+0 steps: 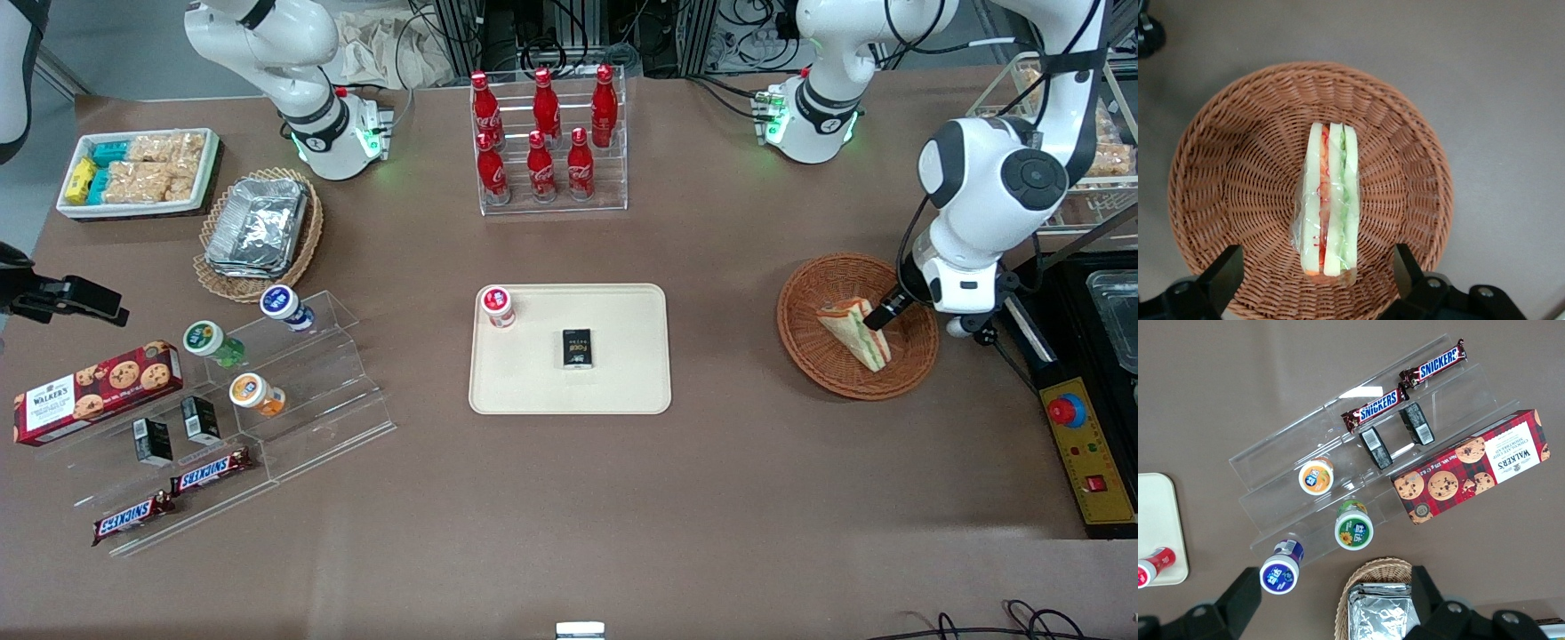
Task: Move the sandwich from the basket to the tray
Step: 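Close the left gripper on the sandwich and lift it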
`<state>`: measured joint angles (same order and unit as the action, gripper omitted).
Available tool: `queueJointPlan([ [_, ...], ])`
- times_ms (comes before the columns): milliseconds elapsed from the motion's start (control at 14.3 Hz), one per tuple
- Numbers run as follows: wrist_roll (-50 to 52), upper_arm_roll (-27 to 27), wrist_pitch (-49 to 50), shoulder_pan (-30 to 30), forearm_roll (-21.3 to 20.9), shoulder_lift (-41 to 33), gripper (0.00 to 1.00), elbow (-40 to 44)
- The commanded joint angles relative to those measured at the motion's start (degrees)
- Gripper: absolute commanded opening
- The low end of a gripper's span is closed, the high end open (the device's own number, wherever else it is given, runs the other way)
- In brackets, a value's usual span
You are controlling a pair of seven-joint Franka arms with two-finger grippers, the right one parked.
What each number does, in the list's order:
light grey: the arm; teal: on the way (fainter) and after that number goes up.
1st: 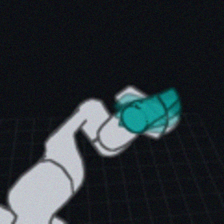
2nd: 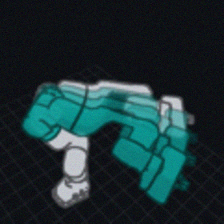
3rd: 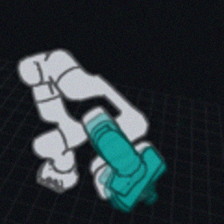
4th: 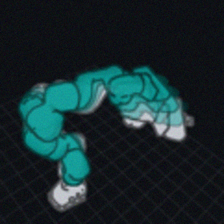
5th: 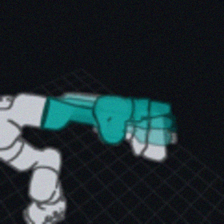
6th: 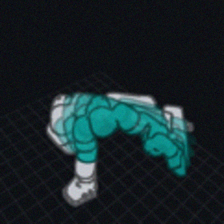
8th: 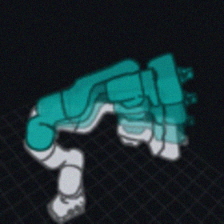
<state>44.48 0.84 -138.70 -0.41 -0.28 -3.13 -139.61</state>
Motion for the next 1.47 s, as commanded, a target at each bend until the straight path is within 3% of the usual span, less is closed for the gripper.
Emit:
queueJointPlan([
  [0,3.5,0.3,-5.4,0.1,-0.7,1.5,1.0,-3.2],
  [560,4.2,0.2,-17.6,0.1,-0.7,7.6,1.0,-7.3],
  [630,4.1,0.3,-18.2,0.1,-0.7,8.4,0.85,-7.3],
  [700,4.1,0.3,-18.7,0.0,-0.7,9.0,0.32,-7.3],
  [770,4.1,0.3,-18.8,-0.2,-0.7,9.1,0.0,-7.3],
  [1120,3.2,0.7,-16.6,-0.6,-0.8,5.5,0.0,-5.9],
  [1400,-8.8,0.5,2.2,-0.3,-0.9,0.2,0.0,2.6],
])
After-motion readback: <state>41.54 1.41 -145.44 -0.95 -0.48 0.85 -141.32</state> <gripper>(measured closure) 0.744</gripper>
